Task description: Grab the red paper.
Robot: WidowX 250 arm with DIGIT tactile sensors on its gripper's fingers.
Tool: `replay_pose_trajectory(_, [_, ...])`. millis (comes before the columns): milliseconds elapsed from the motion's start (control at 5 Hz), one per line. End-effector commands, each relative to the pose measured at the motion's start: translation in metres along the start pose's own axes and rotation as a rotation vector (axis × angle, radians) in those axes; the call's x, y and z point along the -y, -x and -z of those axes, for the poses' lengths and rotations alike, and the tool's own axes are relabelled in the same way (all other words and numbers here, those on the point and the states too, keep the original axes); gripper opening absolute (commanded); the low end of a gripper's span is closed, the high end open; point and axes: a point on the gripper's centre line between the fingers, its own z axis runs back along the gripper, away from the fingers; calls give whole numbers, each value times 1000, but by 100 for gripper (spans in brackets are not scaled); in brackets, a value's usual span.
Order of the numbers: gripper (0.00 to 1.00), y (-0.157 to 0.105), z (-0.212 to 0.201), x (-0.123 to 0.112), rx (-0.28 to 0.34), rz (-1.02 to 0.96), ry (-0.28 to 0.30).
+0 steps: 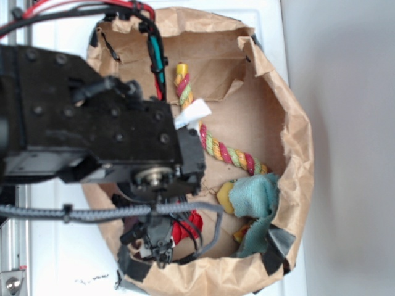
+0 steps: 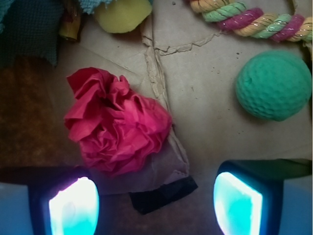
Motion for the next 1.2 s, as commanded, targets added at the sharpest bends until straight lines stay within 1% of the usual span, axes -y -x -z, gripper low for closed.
replay_pose_trajectory(0, [100, -6, -9, 14, 11, 12, 44])
replay_pose_trajectory(200, [100, -10, -16, 22, -2, -4, 93])
replay_pose_trajectory(400, [100, -13, -19, 30, -12, -15, 120])
replay_pose_trajectory(600, [100, -19, -16, 33, -2, -33, 134])
replay_pose_trajectory(800, [100, -27, -5, 32, 22, -48, 132])
replay_pose_trajectory(1000, [100, -34, 7, 27, 36, -38, 66])
